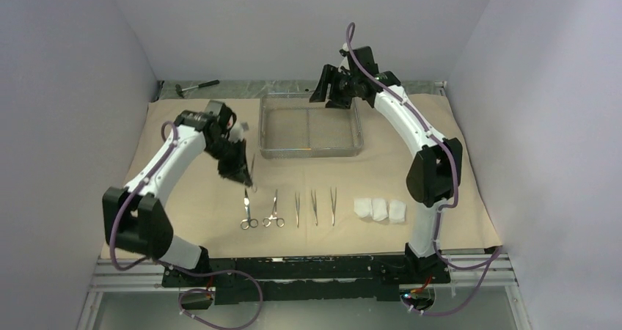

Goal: Open and lay out the surgical kit
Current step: Place the medical item in the surgical kit.

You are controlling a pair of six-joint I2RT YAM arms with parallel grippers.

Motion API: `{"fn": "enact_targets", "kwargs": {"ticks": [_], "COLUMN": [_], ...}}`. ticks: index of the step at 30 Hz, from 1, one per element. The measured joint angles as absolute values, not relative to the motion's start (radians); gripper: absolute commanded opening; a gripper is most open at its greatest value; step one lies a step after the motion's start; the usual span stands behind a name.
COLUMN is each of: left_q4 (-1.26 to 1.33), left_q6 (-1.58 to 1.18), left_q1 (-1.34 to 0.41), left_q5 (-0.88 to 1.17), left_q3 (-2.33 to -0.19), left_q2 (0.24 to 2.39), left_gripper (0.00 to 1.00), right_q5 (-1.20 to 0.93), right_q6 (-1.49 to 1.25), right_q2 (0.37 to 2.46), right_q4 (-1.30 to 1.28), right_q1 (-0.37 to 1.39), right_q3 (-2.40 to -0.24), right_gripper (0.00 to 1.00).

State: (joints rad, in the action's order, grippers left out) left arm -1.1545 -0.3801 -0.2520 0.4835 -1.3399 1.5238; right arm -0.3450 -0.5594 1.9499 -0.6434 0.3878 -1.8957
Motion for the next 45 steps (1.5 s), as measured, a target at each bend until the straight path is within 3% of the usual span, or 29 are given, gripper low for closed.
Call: {"fn": "enact_targets", "kwargs": {"ticks": [5,11,28,29,35,38,45], "left_q4": [-1.273,-1.264,-1.172,-1.177,-1.188,-1.192,-1.221], "left_q6": [-0.388,-0.417,-0.435,-0.435,-0.437,-0.445,-0.463], "left_q1": [-0.252,-0.247,-0.233,-0.232,-0.226,-0.222,-0.221], "left_q5": [0.354,0.265,0.185,0.184,0.139,0.103,0.027], "left_q3": [-1.122,-0.992,-0.989,-0.994,-1.022,-1.031,-1.075], "left_q2": [1.398,1.443,1.64,1.645,1.692,1.71,1.711], "left_gripper": [0.0,0.0,0.01,0.03,0.45,0.52,0.59], "right_q5": [-0.35,-0.35,-0.34,-0.341,-0.347,-0.352,-0.37], "right_q6": [-0.578,-0.587,-0.576,-0.577,-0.576,-0.576,-0.567], "right_q2": [1.948,1.947,1.934,1.934,1.948,1.956,1.966], "right_q4": [-0.635,-0.64,-0.65,-0.65,-0.653,-0.654,-0.66], "right_q1": [0.388,0.389,0.377,0.374,0.365,0.361,0.347], "right_q3": [-1.83,-1.801,-1.802,-1.802,-1.824,-1.832,-1.842], "right_gripper": [0.64,0.64,0.64,0.64,0.64,0.64,0.64]}}
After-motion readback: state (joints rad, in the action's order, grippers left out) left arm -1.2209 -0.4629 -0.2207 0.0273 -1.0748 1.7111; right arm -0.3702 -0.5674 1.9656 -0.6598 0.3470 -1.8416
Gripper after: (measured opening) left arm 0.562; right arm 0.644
